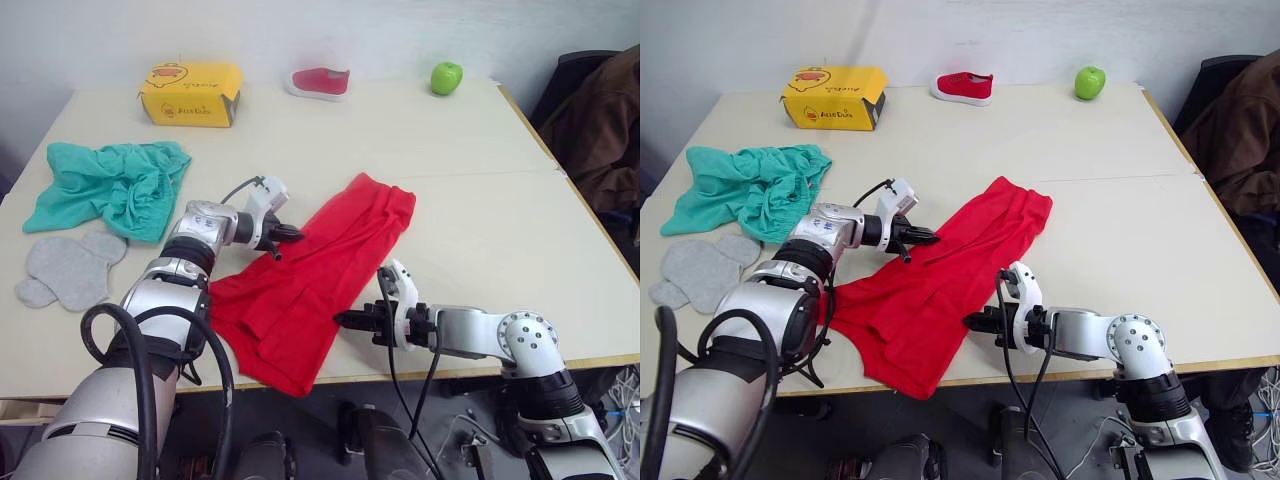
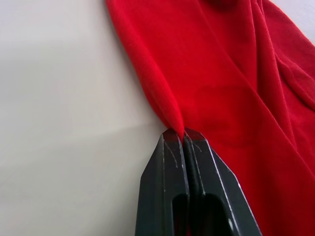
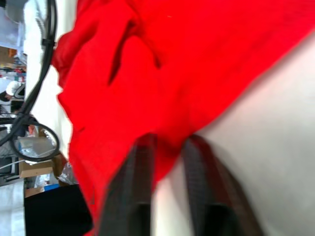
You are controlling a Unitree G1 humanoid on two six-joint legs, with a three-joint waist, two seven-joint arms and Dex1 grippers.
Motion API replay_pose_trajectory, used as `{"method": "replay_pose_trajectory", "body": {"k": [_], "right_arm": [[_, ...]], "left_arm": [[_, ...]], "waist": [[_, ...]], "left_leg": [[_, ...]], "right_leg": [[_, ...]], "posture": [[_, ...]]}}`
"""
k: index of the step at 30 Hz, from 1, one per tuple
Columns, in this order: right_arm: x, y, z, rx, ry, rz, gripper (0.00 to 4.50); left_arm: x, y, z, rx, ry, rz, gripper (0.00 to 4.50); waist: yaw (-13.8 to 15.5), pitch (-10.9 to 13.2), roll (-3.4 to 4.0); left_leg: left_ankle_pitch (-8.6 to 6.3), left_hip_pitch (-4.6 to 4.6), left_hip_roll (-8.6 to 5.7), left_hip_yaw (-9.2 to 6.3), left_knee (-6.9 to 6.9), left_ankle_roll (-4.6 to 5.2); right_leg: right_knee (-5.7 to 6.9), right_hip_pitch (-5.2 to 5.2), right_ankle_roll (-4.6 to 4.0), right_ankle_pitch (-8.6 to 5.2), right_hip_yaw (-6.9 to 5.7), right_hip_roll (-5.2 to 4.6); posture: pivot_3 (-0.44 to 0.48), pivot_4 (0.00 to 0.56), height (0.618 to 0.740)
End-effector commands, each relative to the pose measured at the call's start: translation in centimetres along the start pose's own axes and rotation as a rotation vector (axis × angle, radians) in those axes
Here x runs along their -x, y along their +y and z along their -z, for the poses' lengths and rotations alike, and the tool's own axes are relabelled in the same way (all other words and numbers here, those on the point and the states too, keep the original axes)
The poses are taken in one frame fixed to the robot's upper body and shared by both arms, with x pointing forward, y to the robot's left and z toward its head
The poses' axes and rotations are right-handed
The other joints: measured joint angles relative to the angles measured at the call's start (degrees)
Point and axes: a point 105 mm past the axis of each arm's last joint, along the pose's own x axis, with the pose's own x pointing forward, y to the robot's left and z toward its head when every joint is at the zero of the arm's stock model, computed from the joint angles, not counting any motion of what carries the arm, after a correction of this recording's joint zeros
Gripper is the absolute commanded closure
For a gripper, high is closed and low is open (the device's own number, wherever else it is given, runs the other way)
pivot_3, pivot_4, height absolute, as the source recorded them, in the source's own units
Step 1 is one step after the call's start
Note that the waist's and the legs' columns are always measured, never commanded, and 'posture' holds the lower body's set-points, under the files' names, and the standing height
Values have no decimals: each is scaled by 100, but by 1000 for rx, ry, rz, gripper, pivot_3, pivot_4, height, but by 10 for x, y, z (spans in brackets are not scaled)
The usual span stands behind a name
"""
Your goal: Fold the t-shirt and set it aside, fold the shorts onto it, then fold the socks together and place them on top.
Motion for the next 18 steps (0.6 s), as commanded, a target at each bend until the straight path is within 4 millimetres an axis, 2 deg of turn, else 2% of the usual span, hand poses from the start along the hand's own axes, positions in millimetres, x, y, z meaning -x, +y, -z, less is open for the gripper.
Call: {"method": "replay_pose_trajectory", "body": {"k": [1, 6, 10, 14, 18], "right_arm": [[-2, -13, 5, -14, 35, 30, 4469], [6, -15, -7, 8, 20, 18, 4469], [18, -11, -16, 94, 63, -6, 4469], [28, -10, -25, 187, 112, -11, 4469], [42, -20, -40, 301, 174, 20, 4469]], "left_arm": [[12, 7, -2, 2, -39, -19, 4500], [22, 14, 1, 34, -65, -47, 4500], [34, 22, -1, 58, -112, -85, 4500], [43, 24, -2, 63, -149, -76, 4500], [54, 18, 8, 63, -190, -51, 4500]], "waist": [[-3, -2, -3], [9, -2, -3], [30, -1, -3], [51, 0, -2], [57, 2, 2]], "left_leg": [[0, 0, 0, -2, 0, 0], [0, -1, 0, -1, 3, 1], [-2, -8, -1, -2, 5, 6], [-3, -18, -2, -6, 6, 10], [-4, -35, -5, -8, 11, 11]], "right_leg": [[0, 0, 0, 0, 0, 0], [1, 1, 0, 0, -1, -1], [-1, -2, 1, 1, -4, -4], [-6, -8, 2, 1, -11, -6], [-7, -21, 3, 2, -15, -6]], "posture": [[0, 150, 740], [0, 150, 740], [0, 150, 740], [0, 150, 740], [0, 150, 740]]}}
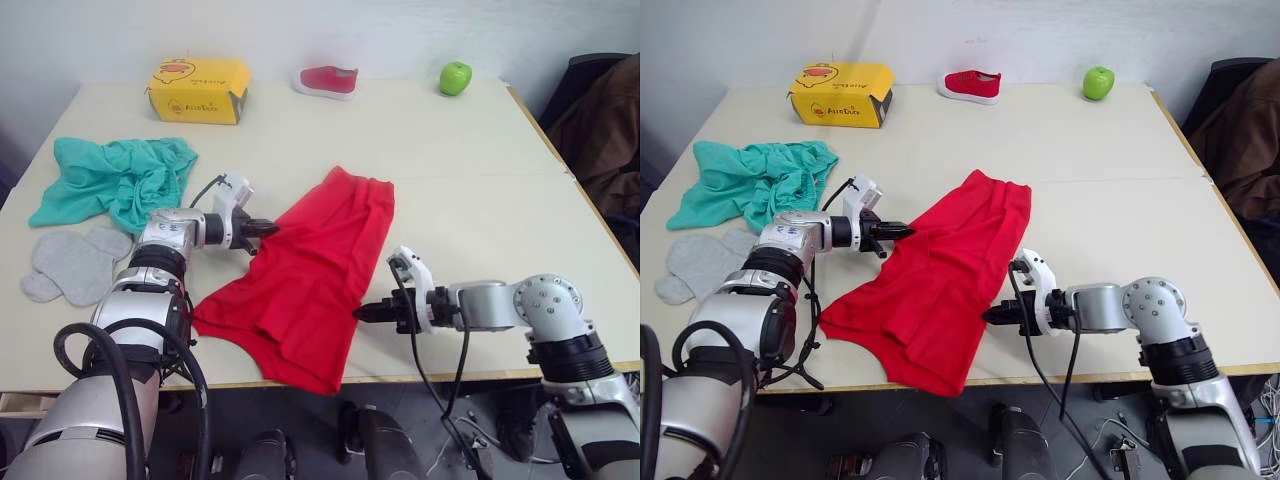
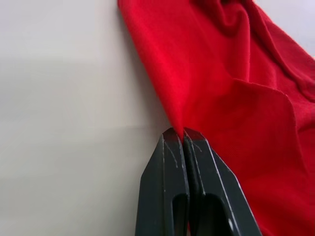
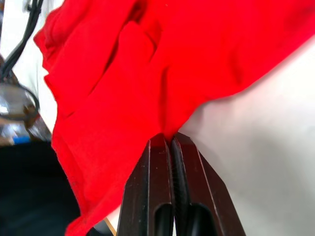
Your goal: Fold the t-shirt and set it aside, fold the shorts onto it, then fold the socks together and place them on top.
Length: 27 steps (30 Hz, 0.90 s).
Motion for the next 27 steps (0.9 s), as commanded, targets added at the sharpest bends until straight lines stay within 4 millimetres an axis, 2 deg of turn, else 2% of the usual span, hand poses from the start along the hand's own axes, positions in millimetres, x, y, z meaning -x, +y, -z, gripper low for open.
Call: {"method": "replay_pose_trajectory", "body": {"k": [1, 4, 8, 13, 15, 18, 24, 25, 27], "right_arm": [[11, -9, -5, 101, 53, -2, 4469], [14, -22, -4, 187, 112, 7, 4469], [16, -37, -16, 267, 136, 16, 4469], [13, -35, -32, 327, 127, -43, 4469], [11, -28, -37, 334, 118, -92, 4469], [8, -29, -40, 394, 130, -92, 4469], [5, -38, -47, 436, 68, -50, 4469], [7, -39, -49, 440, 50, -41, 4275], [14, -38, -50, 449, 18, -32, 3910]], "left_arm": [[16, -6, -2, -14, -72, 18, 4500], [27, -19, 5, 22, -130, -22, 4500], [47, -42, 23, 59, -168, -125, 4500], [61, -63, 32, 67, -188, -200, 4500], [66, -62, 29, 59, -199, -231, 4500], [72, -56, 27, 55, -196, -263, 4500], [64, -41, 28, 44, -137, -251, 4500], [63, -40, 28, 38, -132, -241, 4500], [63, -41, 28, -6, -103, -203, 4086]], "waist": [[-15, 1, 2], [-60, 1, 2], [-58, 1, 2], [-6, 2, 4], [47, 3, 5], [91, 3, 6], [88, 4, 7], [86, 4, 7], [86, 4, 7]], "left_leg": [[0, 0, 0, 0, 0, 0], [0, -6, 2, -7, -2, 0], [0, -5, 2, -3, 4, -1], [0, 15, 0, -6, 8, -1], [0, 16, 0, -8, 9, -2], [-1, 15, 0, -9, 7, -3], [0, 11, -3, -12, 6, -4], [0, 10, -3, -12, 6, -3], [0, 10, -3, -12, 6, -4]], "right_leg": [[-1, -1, 0, 0, 0, 1], [-4, -5, 0, 0, -3, 5], [1, -5, 2, 1, 3, 3], [2, 17, 2, 2, 3, -5], [0, 19, 2, 2, 1, -5], [-2, 18, 2, 2, 0, -5], [-4, 18, 2, 2, -7, -5], [-5, 18, 2, 2, -7, -5], [-5, 17, 2, 2, -7, -5]], "posture": [[0, 150, 740], [0, 150, 740], [0, 150, 740], [0, 150, 740], [0, 150, 740], [0, 150, 740], [0, 150, 740], [0, 150, 740], [0, 150, 740]]}}
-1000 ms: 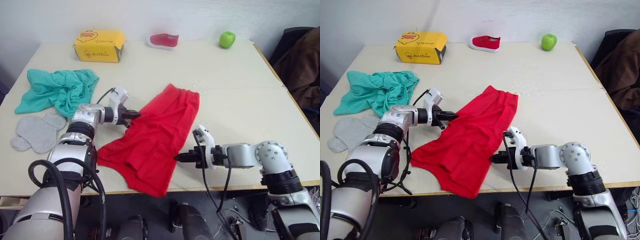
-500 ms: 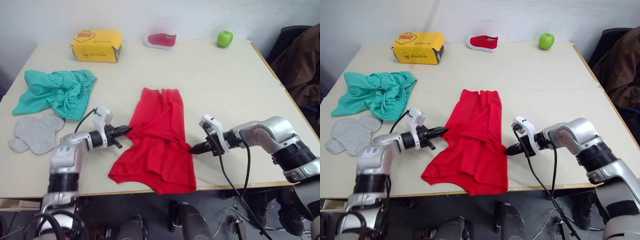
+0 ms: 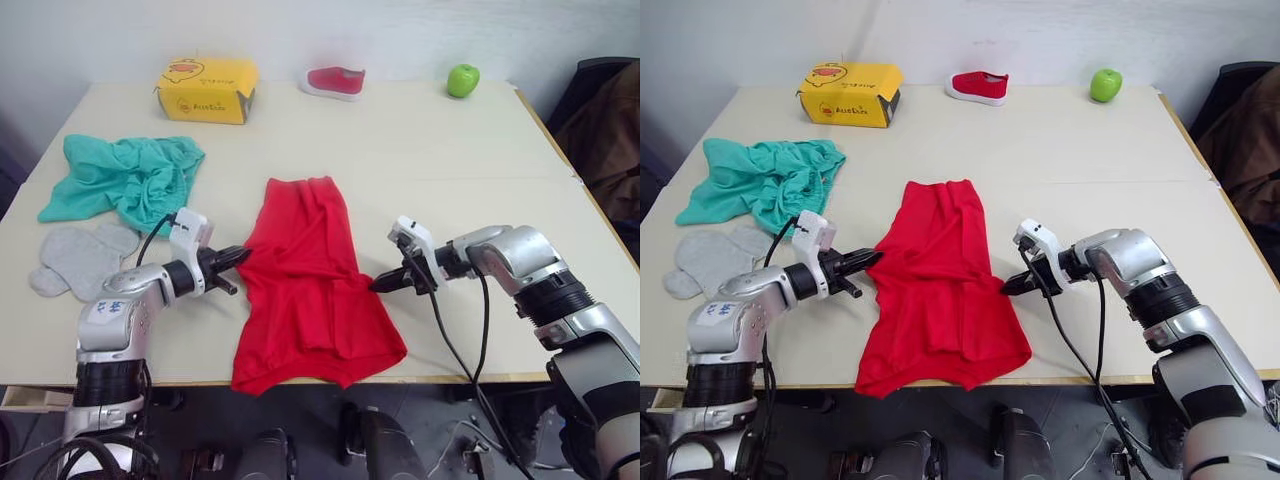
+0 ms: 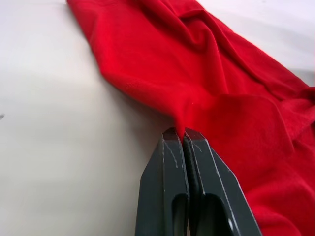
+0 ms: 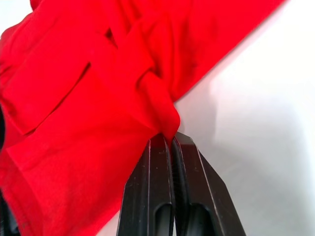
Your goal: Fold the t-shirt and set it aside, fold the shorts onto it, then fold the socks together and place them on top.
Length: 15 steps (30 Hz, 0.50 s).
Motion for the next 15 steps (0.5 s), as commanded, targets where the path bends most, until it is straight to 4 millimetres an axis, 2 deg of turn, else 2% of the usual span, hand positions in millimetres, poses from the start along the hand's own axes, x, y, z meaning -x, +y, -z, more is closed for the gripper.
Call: {"method": "replay_pose_trajectory", "body": {"k": [1, 5, 8, 11, 13, 15], "right_arm": [[21, 3, -7, 34, -82, 26, 3636], [50, 33, 2, 90, -116, -54, 2268], [68, 33, 8, 238, -139, 52, 1232], [77, 27, 11, 461, -151, 168, 174], [78, 27, 10, 672, -173, 221, 131], [75, 31, 14, 914, -178, 225, 131]], "left_arm": [[5, -1, -6, -117, 25, 68, 3900], [25, 0, -7, -364, 145, 159, 2700], [52, 1, -4, -606, 235, 231, 1753], [72, -6, -1, -832, 220, 312, 803], [82, -17, 10, -1034, 200, 398, 158], [85, -24, 20, -1177, 163, 457, 15]], "waist": [[0, 1, 2], [4, 8, 13], [-12, 11, 19], [-18, 11, 23], [-6, 14, 28], [2, 15, 29]], "left_leg": [[0, -2, 0, -3, -1, -1], [1, -27, 1, -24, 1, -3], [-2, -36, 2, -38, 2, -8], [-3, -29, 2, -35, -1, -11], [-5, -27, 3, -33, -1, -14], [-5, -26, 2, -29, -1, -15]], "right_leg": [[-2, -1, 0, 0, -4, 1], [-17, -10, 0, 0, -24, 1], [-29, -10, -1, 0, -38, 1], [-35, -7, -1, -1, -35, 1], [-38, -7, -2, -1, -33, 0], [-44, -7, -2, -1, -32, -1]], "posture": [[0, 150, 740], [0, 150, 740], [0, 150, 740], [0, 150, 740], [0, 150, 740], [0, 150, 740]]}}
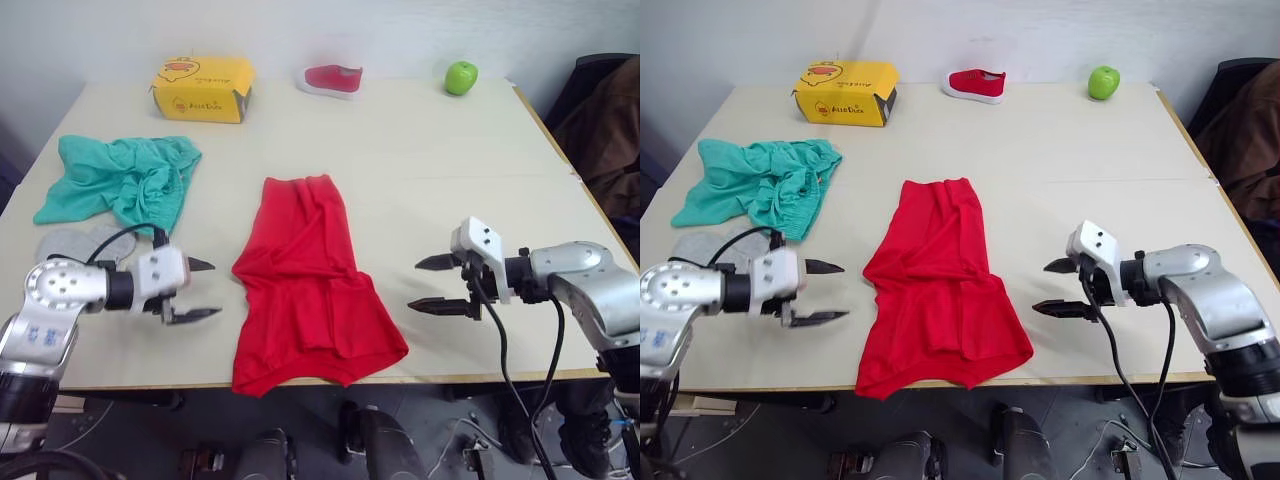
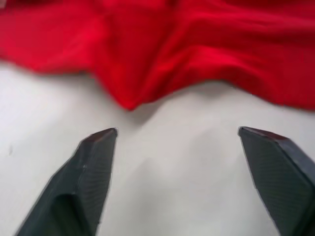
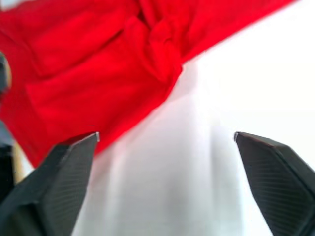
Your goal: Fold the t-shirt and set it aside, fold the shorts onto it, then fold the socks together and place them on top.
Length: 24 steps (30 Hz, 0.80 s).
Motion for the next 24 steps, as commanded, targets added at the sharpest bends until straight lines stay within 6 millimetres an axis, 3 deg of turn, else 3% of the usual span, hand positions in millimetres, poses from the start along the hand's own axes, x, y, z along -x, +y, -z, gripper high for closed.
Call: {"method": "replay_pose_trajectory", "body": {"k": [1, 3, 8, 11, 15, 20, 24], "right_arm": [[3, 9, -12, 506, -78, 1, 131], [1, 26, -2, 809, -111, -77, 131], [-4, 37, 24, 1026, -131, -149, 131], [-13, 44, 33, 1076, -156, -185, 131], [-25, 53, 35, 1110, -199, -213, 131], [-49, 58, 19, 1085, -290, -174, 131], [-53, 57, 17, 1029, -286, -148, 1409]], "left_arm": [[3, -11, -11, -329, -47, 12, 15], [-3, -18, -12, -435, -89, -9, 15], [-21, -42, -11, -567, -152, 67, 15], [-31, -42, -16, -680, -186, 93, 15], [-39, -42, -14, -700, -202, 99, 15], [-48, -49, -13, -700, -232, 120, 15], [-51, -49, -13, -662, -237, 115, 1266]], "waist": [[1, 0, 0], [19, 3, 4], [-1, 5, 7], [2, 5, 9], [-1, 3, 11], [-1, -6, 21], [0, -10, 29]], "left_leg": [[0, 1, 0, 2, 0, 0], [0, 7, -1, 2, -1, 0], [1, 30, -4, 22, -8, 8], [2, 52, -3, 40, -10, 10], [0, 113, 3, 46, -23, 16], [-1, 183, 3, 63, -68, 19], [0, 182, 3, 71, -71, 21]], "right_leg": [[-4, 0, 0, 0, 1, 0], [-7, 10, 0, 0, -2, 1], [9, 23, 2, 1, 8, 1], [10, 31, 1, 1, 25, 2], [5, 87, 0, 0, 33, 4], [-5, 128, -4, -3, 53, 4], [15, 124, -4, -3, 58, 4]], "posture": [[0, 150, 740], [0, 150, 740], [0, 150, 740], [0, 150, 740], [0, 150, 740], [0, 150, 740], [0, 150, 740]]}}
